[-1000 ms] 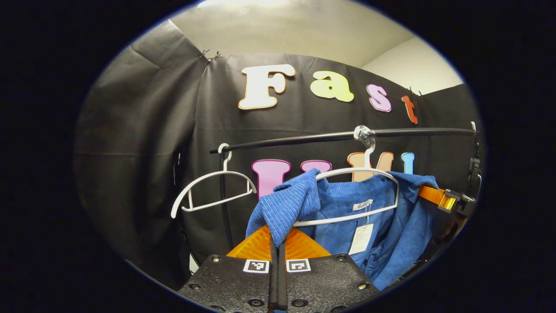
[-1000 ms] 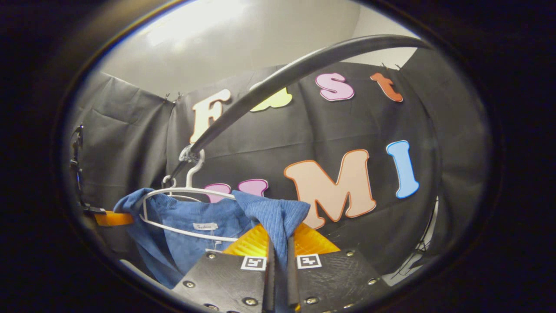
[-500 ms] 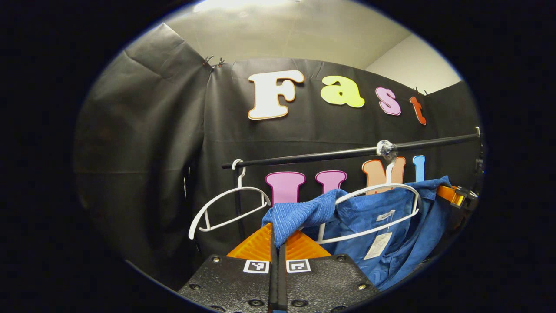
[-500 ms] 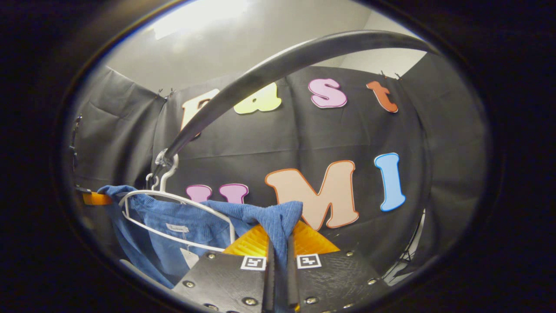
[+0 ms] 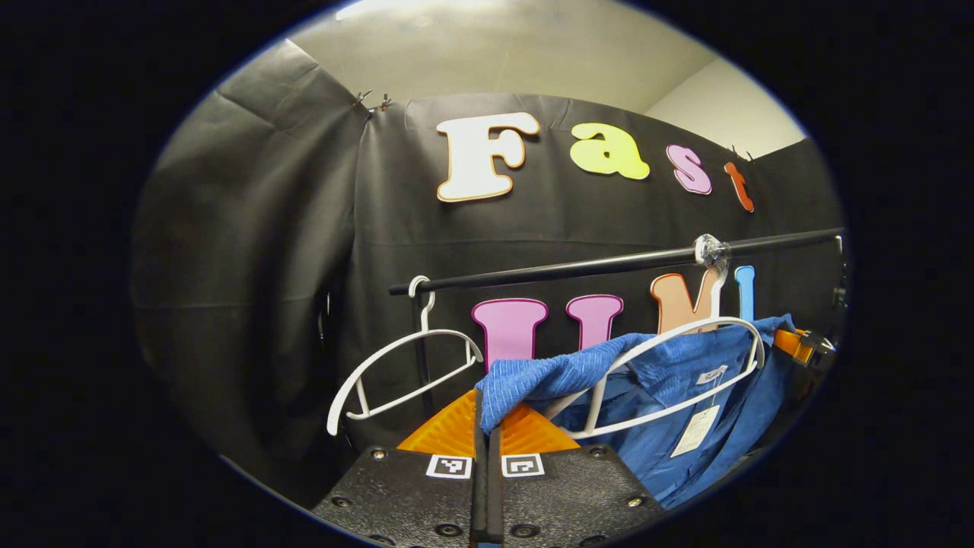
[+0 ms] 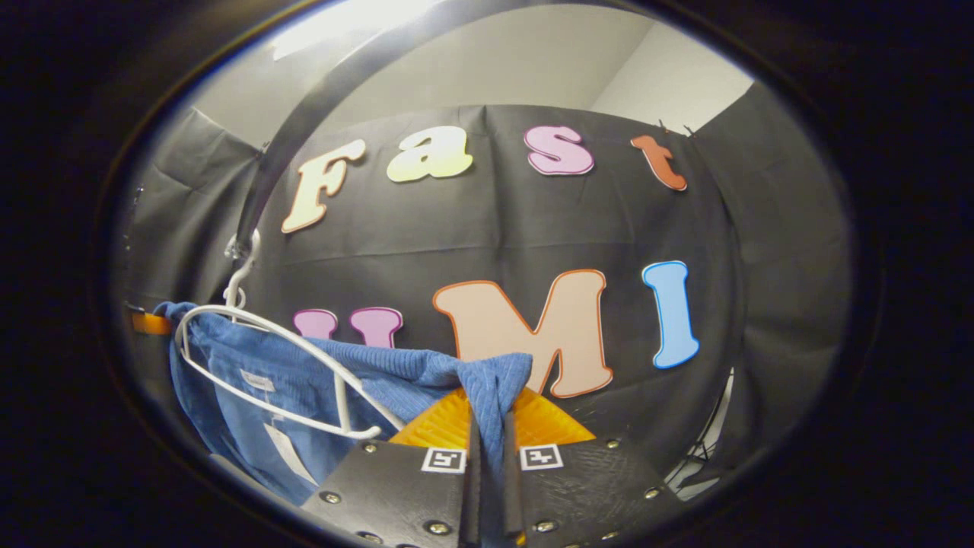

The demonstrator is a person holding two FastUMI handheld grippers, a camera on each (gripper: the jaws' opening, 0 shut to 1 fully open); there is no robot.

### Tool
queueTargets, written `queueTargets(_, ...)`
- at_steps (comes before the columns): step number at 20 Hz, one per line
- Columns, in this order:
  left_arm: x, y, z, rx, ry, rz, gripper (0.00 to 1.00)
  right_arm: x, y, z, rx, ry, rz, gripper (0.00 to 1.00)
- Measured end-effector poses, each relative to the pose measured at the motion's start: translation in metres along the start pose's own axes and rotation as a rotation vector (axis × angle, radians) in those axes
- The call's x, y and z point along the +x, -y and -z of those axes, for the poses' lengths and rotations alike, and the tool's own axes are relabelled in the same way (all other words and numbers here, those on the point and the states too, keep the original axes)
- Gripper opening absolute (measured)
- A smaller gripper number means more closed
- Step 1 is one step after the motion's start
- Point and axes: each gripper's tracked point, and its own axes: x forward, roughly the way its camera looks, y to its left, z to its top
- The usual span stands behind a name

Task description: Grasp the clothes on the hanger with both hands and then place them into the laundry hamper below.

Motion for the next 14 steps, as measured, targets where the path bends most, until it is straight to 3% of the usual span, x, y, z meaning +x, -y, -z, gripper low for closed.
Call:
queueTargets(7, 0.027, -0.004, 0.033, -0.023, -0.048, 0.037, 0.0, 0.023, -0.004, 0.033, 0.036, -0.098, -0.008, 0.12)
queueTargets(10, 0.032, -0.009, 0.056, -0.059, -0.092, 0.032, 0.0, 0.019, -0.011, 0.049, -0.011, -0.112, -0.017, 0.11)
queueTargets(14, 0.024, -0.011, 0.075, -0.034, -0.09, 0.024, 0.0, 0.006, -0.018, 0.075, 0.022, -0.176, -0.016, 0.12)
